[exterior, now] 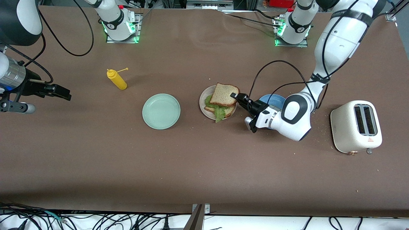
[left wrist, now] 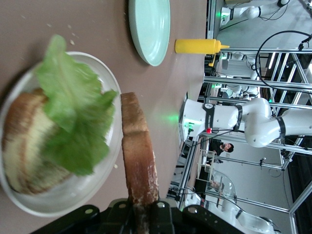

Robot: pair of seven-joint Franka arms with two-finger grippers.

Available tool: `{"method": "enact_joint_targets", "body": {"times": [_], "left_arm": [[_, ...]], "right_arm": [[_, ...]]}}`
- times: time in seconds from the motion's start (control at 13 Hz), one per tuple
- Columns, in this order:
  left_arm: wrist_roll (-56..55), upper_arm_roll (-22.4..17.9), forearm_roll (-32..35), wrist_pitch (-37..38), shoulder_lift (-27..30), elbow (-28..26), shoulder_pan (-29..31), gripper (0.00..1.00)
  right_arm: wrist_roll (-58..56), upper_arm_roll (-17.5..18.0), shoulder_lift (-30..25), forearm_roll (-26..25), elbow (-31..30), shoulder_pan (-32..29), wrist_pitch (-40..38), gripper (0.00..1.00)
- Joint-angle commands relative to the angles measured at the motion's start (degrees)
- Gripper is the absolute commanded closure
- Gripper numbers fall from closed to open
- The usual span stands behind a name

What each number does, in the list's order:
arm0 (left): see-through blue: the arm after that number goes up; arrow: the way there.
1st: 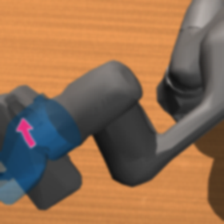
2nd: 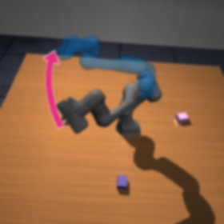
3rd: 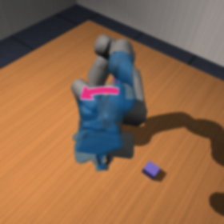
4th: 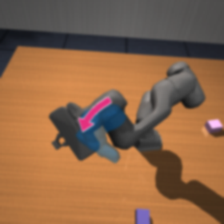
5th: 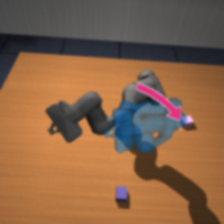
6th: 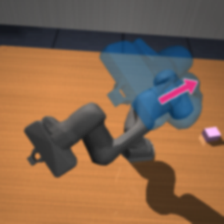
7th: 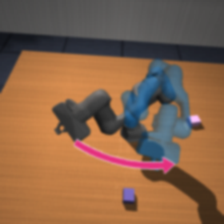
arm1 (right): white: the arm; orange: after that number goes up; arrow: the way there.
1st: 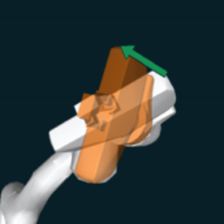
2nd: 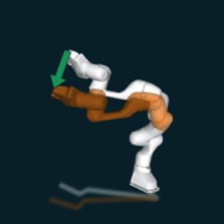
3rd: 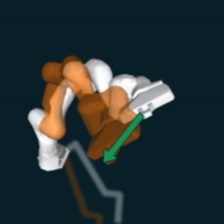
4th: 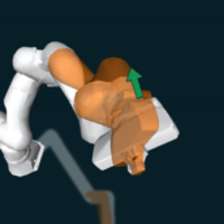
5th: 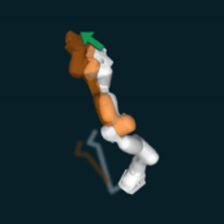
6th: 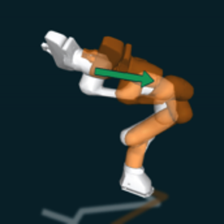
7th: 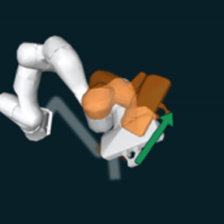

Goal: Make sandwich in beige plate with both arms
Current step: 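Lower the bread slice onto the lettuce and open the left gripper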

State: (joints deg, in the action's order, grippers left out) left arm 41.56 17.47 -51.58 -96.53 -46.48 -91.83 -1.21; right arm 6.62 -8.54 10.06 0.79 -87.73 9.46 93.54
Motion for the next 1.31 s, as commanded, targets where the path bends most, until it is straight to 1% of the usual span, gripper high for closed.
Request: {"method": "enact_joint_targets", "body": {"times": [0.0,0.08,0.31,0.46,0.62,0.93,1.0,1.23], "left_arm": [[3.17,0.28,-2.21,-2.25,-0.36,-0.01,-0.19,0.23],[3.78,0.28,-1.69,-2.34,-0.1,-0.01,0.15,0.0],[4.14,-0.33,-0.98,-2.34,1.3,0.25,0.86,0.0],[3.88,-0.51,4.62,-2.43,2.62,1.21,0.78,0.0],[3.79,-0.68,7.53,-2.43,3.41,1.22,0.77,0.0],[3.09,-0.69,16.75,-3.4,5.08,1.13,0.86,0.0],[2.48,-0.86,17.99,-3.4,5.7,1.13,0.86,0.0],[-1.3,-3.05,24.22,-3.31,9.99,1.3,0.86,0.0]], "right_arm": [[-0.29,0.11,-0.13,0.09,0.46,-0.32,-0.38,0.0],[-0.29,0.11,-0.13,0.09,0.46,-0.32,-0.38,0.0],[-0.29,0.11,-0.13,0.09,0.46,-0.32,-0.47,0.0],[-0.29,0.11,-0.13,0.09,0.46,-0.32,-0.55,0.0],[-0.29,0.11,-0.13,0.09,0.46,-0.32,-0.47,0.0],[-0.29,0.11,-0.13,0.09,0.46,-0.32,-0.55,0.0],[-0.29,0.11,-0.13,0.09,0.46,-0.32,-0.47,0.0],[-0.29,0.11,-0.13,0.09,0.46,-0.32,-0.56,0.0]]}}
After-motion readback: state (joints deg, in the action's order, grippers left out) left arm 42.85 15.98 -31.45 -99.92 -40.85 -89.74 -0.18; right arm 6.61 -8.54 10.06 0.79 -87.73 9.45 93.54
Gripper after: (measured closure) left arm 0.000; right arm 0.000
